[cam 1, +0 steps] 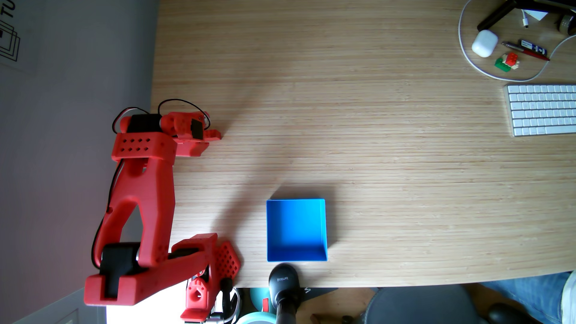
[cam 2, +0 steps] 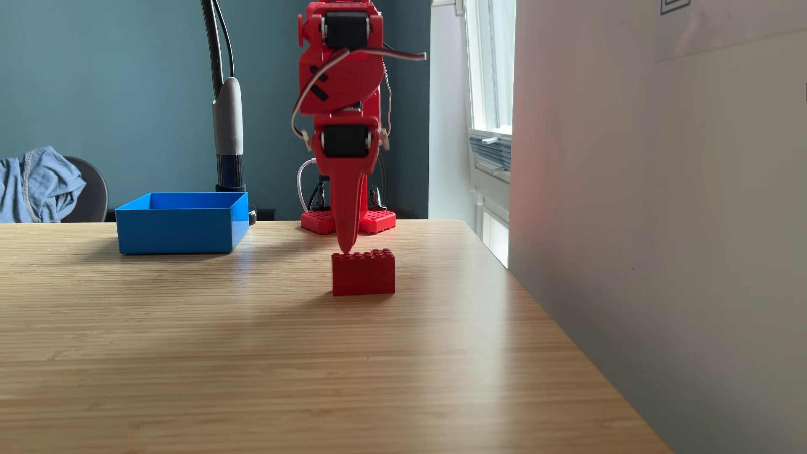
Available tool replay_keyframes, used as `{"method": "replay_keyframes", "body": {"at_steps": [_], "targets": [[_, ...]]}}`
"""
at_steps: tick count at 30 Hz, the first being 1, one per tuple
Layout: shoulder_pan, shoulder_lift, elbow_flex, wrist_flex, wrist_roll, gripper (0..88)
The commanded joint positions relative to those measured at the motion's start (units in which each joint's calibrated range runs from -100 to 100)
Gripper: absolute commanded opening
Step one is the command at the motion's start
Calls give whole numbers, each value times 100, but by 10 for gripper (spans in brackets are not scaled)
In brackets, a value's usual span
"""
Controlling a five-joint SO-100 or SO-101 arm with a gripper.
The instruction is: Put the red lego brick in blue bin
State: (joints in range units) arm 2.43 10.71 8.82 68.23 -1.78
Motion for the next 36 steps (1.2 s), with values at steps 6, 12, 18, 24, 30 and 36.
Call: {"method": "replay_keyframes", "body": {"at_steps": [6,12,18,24,30,36], "targets": [[-146,569,-819,188,103,222],[-225,810,-900,148,78,194],[-218,1000,-1009,50,63,123],[-189,1017,-1027,-128,-44,39],[-124,1017,-1327,-23,-78,0],[71,942,-2361,911,-142,0]]}}
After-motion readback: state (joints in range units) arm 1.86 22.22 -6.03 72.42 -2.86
